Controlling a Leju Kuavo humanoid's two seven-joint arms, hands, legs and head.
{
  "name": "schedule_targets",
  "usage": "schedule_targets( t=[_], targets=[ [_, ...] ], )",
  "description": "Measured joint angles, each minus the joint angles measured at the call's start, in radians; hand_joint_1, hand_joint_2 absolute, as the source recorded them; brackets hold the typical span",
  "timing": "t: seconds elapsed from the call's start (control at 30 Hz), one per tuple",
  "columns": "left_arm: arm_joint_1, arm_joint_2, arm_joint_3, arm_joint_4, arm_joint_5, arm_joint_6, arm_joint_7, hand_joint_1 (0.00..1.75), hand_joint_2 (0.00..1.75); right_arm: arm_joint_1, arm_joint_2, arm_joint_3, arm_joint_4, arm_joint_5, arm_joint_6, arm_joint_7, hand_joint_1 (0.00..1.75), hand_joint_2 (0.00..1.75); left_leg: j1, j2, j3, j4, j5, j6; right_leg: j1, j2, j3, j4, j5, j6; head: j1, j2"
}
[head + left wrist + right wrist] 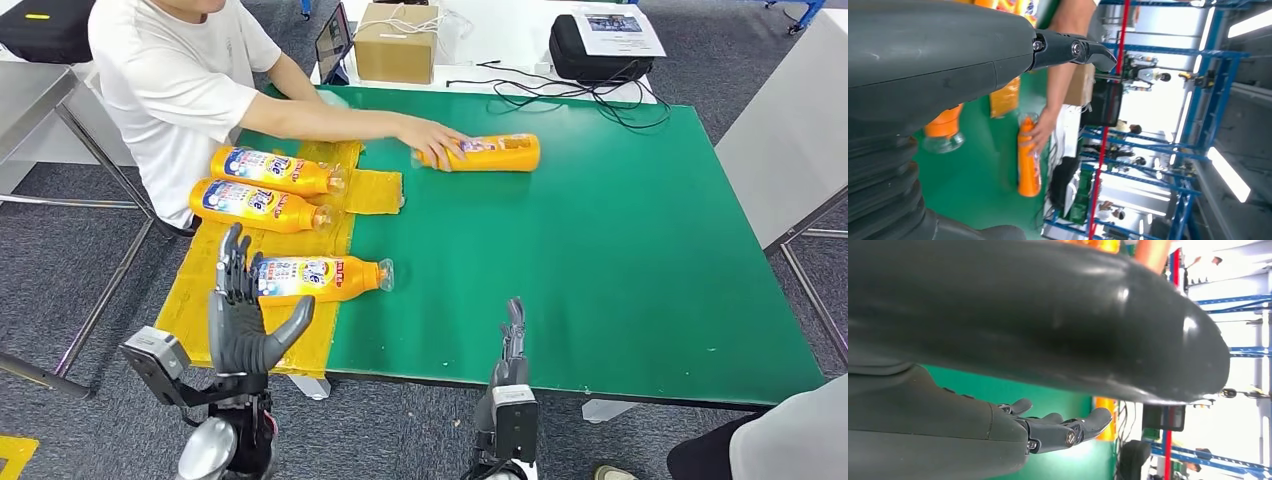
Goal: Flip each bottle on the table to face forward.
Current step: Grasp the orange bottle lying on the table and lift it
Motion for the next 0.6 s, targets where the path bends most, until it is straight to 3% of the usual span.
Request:
schedule_targets(
  t=[0.03,0.2,0.43,0.5,0.57,0.6],
  targets=[
    [0.008,0.000,-0.004,0.000,0.000,-0.001,0.005,0.00,1.75,0.005,-0.002,0.000,-0.011,0.004,-0.009,0.000,0.00,1.75,0.000,0.000,0.000,0.000,0.000,0.000,0.000,0.000,0.000,0.000,0.000,0.000,0.000,0.000],
    [0.051,0.001,-0.020,0.027,-0.008,-0.015,0.010,0.00,1.75,0.034,-0.016,-0.003,-0.095,0.040,-0.098,0.000,0.00,1.75,0.000,0.000,0.000,0.000,0.000,0.000,0.000,0.000,0.000,0.000,0.000,0.000,0.000,0.000],
    [0.068,0.003,-0.038,0.116,-0.056,-0.019,-0.064,0.00,1.75,0.043,-0.026,-0.017,-0.146,0.042,-0.106,0.000,0.00,1.75,0.000,0.000,0.000,0.000,0.000,0.000,0.000,0.000,0.000,0.000,0.000,0.000,0.000,0.000],
    [0.068,0.002,-0.040,0.129,-0.056,-0.019,-0.065,0.00,1.75,0.043,-0.028,-0.017,-0.151,0.042,-0.106,0.000,0.00,0.87,0.000,0.000,0.000,0.000,0.000,0.000,0.000,0.000,0.000,0.000,0.000,0.000,0.000,0.000],
    [0.067,0.002,-0.041,0.139,-0.056,-0.019,-0.065,0.00,1.75,0.043,-0.029,-0.018,-0.152,0.039,-0.106,0.000,0.00,0.87,0.000,0.000,0.000,0.000,0.000,0.000,0.000,0.000,0.000,0.000,0.000,0.000,0.000,0.000],
    [0.067,0.002,-0.042,0.144,-0.056,-0.021,-0.064,0.00,1.75,0.043,-0.028,-0.021,-0.152,0.038,-0.107,0.000,0.00,1.31,0.000,0.000,0.000,0.000,0.000,0.000,0.000,0.000,0.000,0.000,0.000,0.000,0.000,0.000]
  ],
)
